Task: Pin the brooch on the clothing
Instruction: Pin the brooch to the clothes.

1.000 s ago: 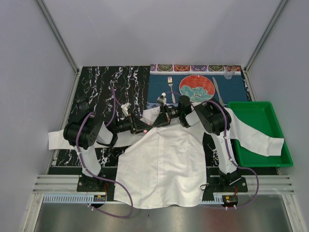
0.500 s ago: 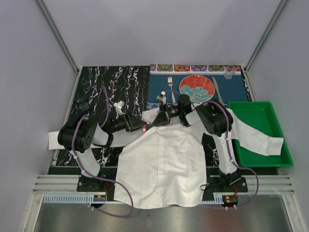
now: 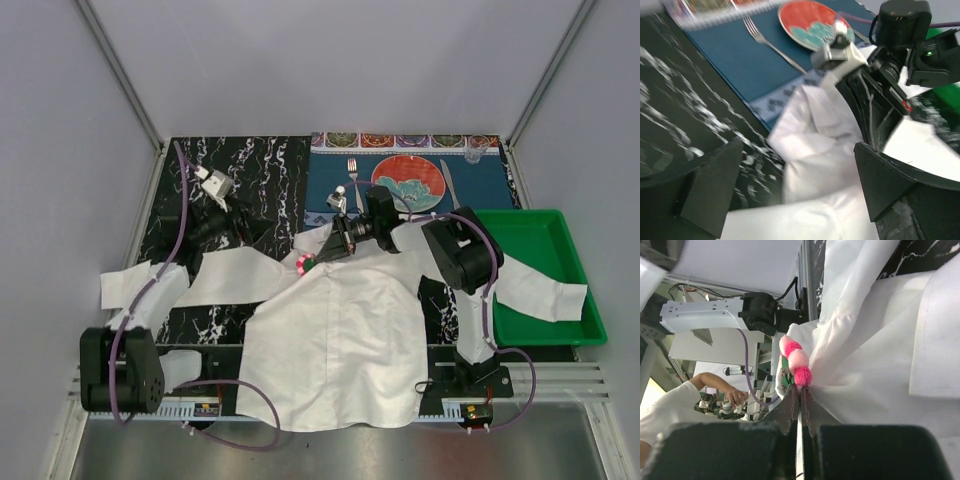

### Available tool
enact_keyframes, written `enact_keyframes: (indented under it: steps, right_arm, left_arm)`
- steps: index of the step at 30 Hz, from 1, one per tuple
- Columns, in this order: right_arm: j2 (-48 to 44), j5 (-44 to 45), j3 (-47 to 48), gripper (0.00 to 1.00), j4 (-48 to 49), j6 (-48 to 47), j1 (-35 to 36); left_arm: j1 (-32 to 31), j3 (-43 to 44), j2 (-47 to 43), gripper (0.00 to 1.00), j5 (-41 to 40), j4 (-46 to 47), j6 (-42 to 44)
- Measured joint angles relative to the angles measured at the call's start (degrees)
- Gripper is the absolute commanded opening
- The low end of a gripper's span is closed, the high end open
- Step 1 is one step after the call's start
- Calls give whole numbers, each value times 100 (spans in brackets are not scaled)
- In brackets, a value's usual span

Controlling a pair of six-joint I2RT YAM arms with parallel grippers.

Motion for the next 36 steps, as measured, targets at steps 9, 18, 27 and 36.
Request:
enact_keyframes:
  steps: [9, 18, 27, 36]
  right_arm:
    - [-37, 308, 122, 0, -1307, -1045, -2]
    - [-46, 516, 280, 0, -1906, -1467, -4]
    - [-188, 660, 284, 0, -2170, -1631, -7]
    - [-289, 662, 284, 0, -2190, -1714, -7]
  left_arm:
    - [-282, 417, -1886, 99, -968, -1683, 2741]
    - [-802, -750, -1320, 98, -411, -1185, 1832]
    - [-1805, -1193, -629, 98, -564, 219, 426]
    - [-1906, -1287, 131, 96, -640, 1307, -501]
